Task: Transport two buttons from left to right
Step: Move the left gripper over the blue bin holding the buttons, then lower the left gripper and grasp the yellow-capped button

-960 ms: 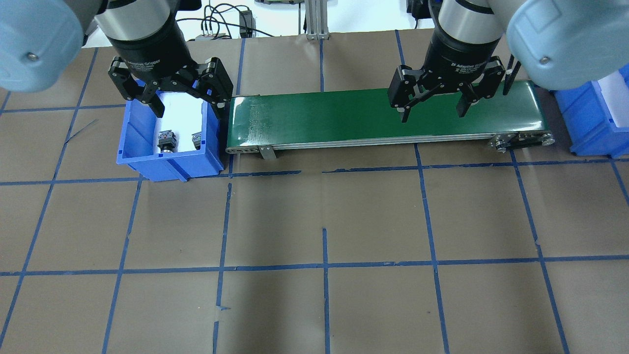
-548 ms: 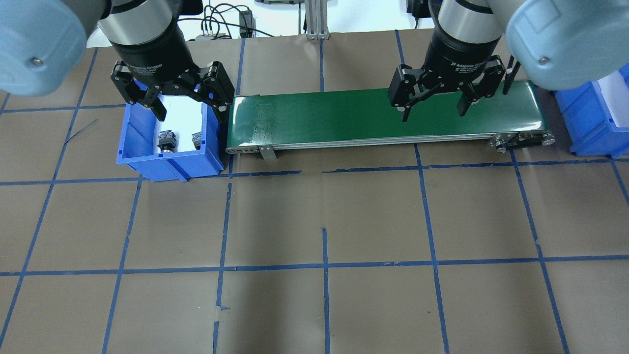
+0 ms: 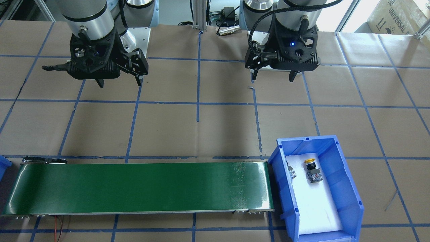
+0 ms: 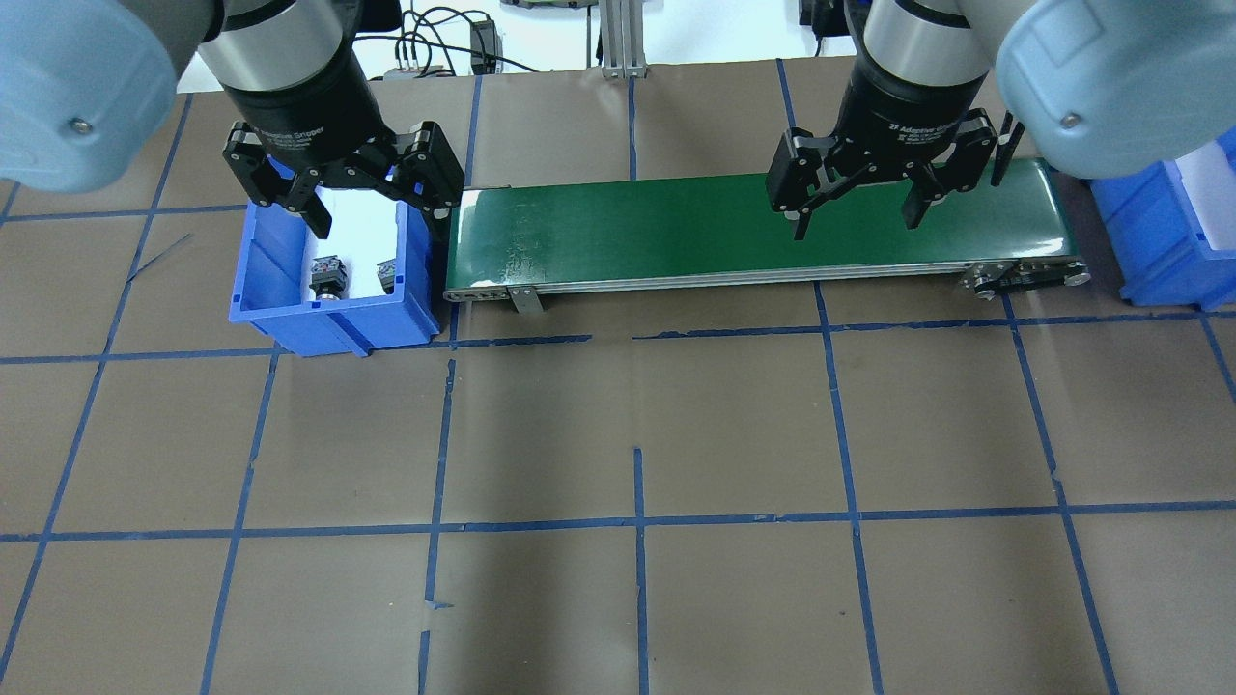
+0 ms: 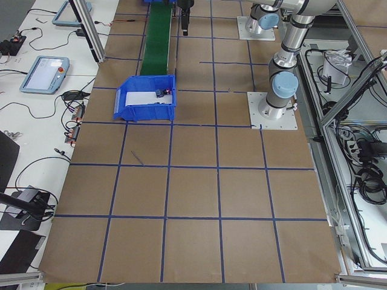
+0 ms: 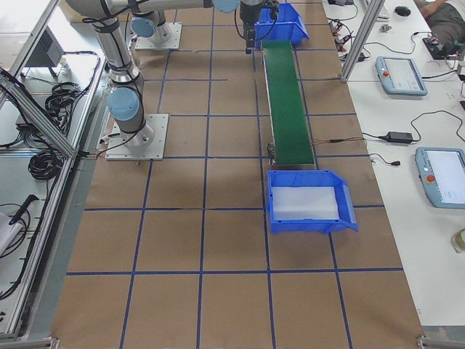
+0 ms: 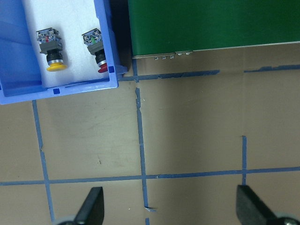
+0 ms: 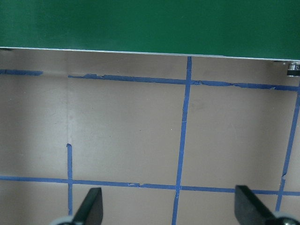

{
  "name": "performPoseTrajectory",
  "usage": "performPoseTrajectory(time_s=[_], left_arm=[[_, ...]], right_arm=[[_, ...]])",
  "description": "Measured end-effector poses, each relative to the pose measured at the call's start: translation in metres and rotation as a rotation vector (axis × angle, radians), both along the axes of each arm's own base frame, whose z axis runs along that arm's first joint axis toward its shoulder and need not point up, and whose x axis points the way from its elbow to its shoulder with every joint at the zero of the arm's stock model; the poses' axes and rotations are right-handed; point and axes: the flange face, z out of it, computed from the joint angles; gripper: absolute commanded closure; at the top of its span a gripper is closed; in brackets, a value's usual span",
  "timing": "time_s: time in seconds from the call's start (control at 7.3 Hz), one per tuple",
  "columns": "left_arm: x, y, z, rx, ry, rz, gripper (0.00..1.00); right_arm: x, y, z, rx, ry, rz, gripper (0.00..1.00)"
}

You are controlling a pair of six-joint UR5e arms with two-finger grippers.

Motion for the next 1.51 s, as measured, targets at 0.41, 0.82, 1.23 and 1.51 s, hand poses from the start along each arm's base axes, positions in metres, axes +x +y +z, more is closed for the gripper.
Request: performPoseTrajectory(time_s=[0.41, 0.82, 1.23, 1.51], left_arm=[[0.038, -0.028, 0.011, -0.079, -0.037, 0.063, 0.0], [0.122, -0.1, -0.042, -0.035, -0.024, 0.109, 0.0], [0.168, -0.151, -0.132, 0.01, -0.013, 0.096, 0.01], [0.175, -0.157, -0.188, 0.013, -0.012, 0.086, 0.01]], right_arm=[[-0.001, 0.003, 0.002, 0.001, 0.001, -0.002, 0.0], [-0.001, 0.004, 0.004, -0.003, 0.0, -0.003, 0.0], [0.0, 0.004, 0.004, -0.005, 0.0, -0.003, 0.0], [0.0, 0.003, 0.005, -0.007, 0.0, -0.003, 0.0]])
